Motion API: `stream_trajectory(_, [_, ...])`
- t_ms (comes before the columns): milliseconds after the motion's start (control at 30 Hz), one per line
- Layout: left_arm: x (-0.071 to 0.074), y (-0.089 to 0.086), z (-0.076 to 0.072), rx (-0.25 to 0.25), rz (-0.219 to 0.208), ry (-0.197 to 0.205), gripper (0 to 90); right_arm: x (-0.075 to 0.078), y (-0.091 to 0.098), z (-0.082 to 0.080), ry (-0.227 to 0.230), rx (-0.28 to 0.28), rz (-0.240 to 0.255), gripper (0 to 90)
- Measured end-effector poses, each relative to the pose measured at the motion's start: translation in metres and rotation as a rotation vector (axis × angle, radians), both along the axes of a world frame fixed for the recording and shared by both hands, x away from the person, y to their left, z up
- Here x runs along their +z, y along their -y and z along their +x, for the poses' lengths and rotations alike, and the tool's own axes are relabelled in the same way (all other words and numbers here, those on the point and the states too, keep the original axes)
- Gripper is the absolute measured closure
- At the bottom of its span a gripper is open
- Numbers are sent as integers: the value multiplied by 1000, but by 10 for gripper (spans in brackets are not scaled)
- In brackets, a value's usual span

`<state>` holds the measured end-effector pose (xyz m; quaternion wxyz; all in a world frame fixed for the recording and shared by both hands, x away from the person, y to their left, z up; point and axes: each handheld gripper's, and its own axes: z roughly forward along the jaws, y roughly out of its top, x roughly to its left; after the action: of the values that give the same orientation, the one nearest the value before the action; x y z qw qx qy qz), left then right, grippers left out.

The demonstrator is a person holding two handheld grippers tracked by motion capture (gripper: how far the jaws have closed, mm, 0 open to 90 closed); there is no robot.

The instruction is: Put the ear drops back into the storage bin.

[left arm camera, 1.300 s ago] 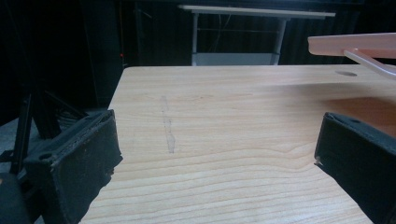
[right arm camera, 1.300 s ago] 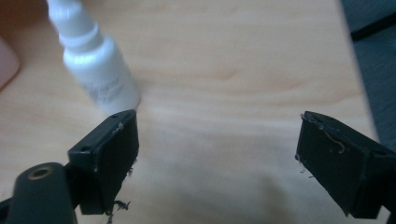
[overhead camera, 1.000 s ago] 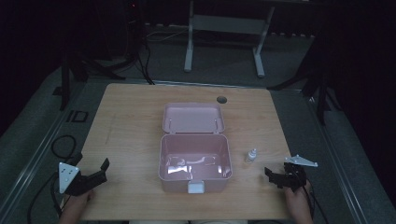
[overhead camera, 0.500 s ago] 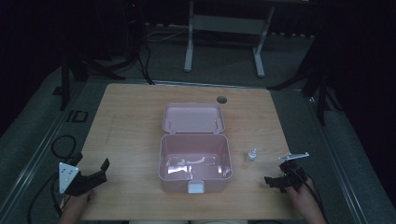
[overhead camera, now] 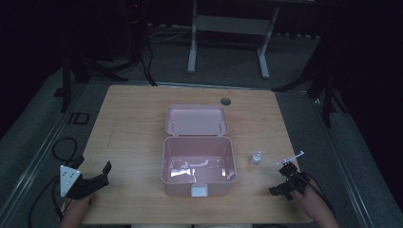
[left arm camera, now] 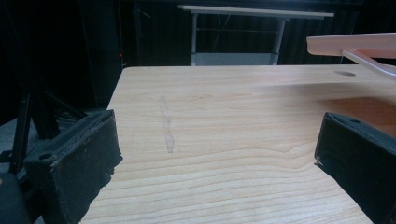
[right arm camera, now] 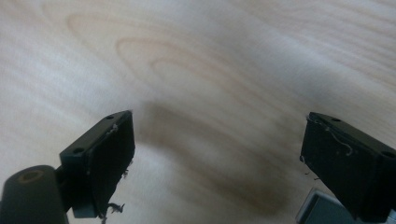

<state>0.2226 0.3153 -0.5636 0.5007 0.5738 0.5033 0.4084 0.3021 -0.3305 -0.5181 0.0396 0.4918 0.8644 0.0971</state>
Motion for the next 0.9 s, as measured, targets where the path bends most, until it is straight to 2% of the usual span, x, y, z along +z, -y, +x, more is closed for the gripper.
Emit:
stream_trajectory(133, [0,0,0,0,1,1,4,4,-3,0,-22,25,-25,98])
stream_trajectory(167, [0,0,0,0,-1,1,4,7,-3,1,-40,31,-40,99])
stream_trajectory(267, [0,0,0,0,-2,2,4,10,-4,2,-47,31,-64,133])
stream_trajectory(333, [0,0,0,0,-4,1,4,11,-3,4,-76,38,-77,133])
stream_trajectory(400, [0,0,0,-1,-3,2,4,12,-2,6,-101,43,-64,128])
stream_trajectory(633, [0,0,0,-1,-4,1,4,8,-4,10,-170,82,-73,105])
stream_trajectory(900, [0,0,0,-2,0,-1,4,7,-6,13,-185,98,-74,105])
